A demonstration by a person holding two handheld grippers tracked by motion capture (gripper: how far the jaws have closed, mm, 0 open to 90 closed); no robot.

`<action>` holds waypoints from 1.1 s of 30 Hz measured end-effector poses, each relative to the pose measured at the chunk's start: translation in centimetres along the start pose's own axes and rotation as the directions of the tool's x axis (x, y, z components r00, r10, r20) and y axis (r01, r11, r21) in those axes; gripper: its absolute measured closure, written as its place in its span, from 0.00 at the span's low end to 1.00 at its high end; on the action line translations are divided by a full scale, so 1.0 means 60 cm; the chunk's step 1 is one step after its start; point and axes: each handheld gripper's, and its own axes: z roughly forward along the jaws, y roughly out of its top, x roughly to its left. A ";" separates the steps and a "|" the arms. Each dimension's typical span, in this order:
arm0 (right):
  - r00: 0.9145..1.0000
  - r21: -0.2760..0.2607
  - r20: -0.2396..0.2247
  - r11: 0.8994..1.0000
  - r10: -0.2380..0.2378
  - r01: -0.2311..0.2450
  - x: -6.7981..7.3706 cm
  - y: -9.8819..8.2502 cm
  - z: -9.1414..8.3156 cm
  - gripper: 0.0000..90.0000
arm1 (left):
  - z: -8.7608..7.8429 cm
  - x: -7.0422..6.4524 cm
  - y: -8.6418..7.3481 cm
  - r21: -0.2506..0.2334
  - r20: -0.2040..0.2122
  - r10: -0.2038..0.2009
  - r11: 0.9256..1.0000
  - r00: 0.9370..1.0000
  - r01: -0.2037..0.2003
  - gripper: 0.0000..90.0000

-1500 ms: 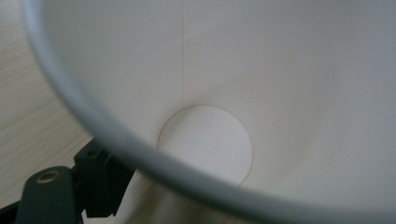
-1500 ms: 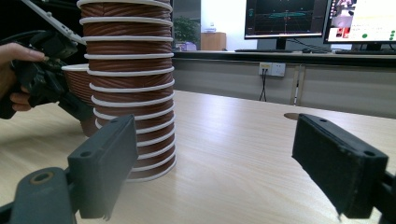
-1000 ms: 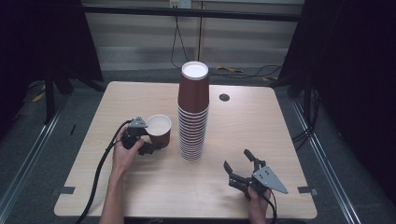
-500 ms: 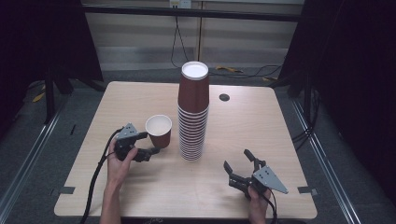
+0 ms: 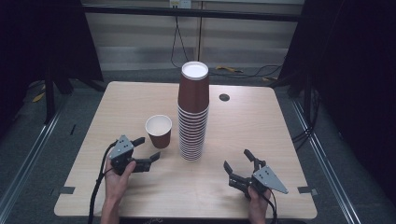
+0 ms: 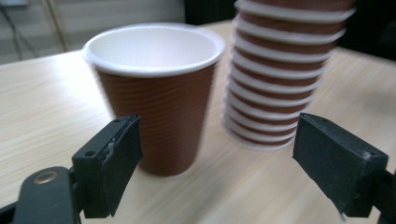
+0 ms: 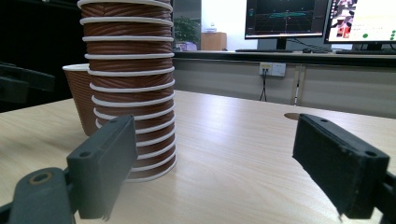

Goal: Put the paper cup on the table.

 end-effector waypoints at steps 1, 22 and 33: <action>1.000 0.001 0.000 1.000 0.000 0.000 0.000 0.000 0.000 0.15 | -0.001 -0.005 0.001 0.002 -0.001 0.009 1.000 1.000 -0.009 0.17; 1.000 0.004 -0.004 1.000 0.001 -0.001 0.000 0.000 0.000 0.15 | 0.012 -0.076 -0.054 -0.188 -0.022 0.027 0.982 0.999 -0.031 0.18; 1.000 0.003 0.004 1.000 0.003 -0.003 0.000 0.000 0.000 0.15 | -0.002 -0.084 -0.066 -0.289 -0.049 0.036 0.956 0.998 -0.048 0.17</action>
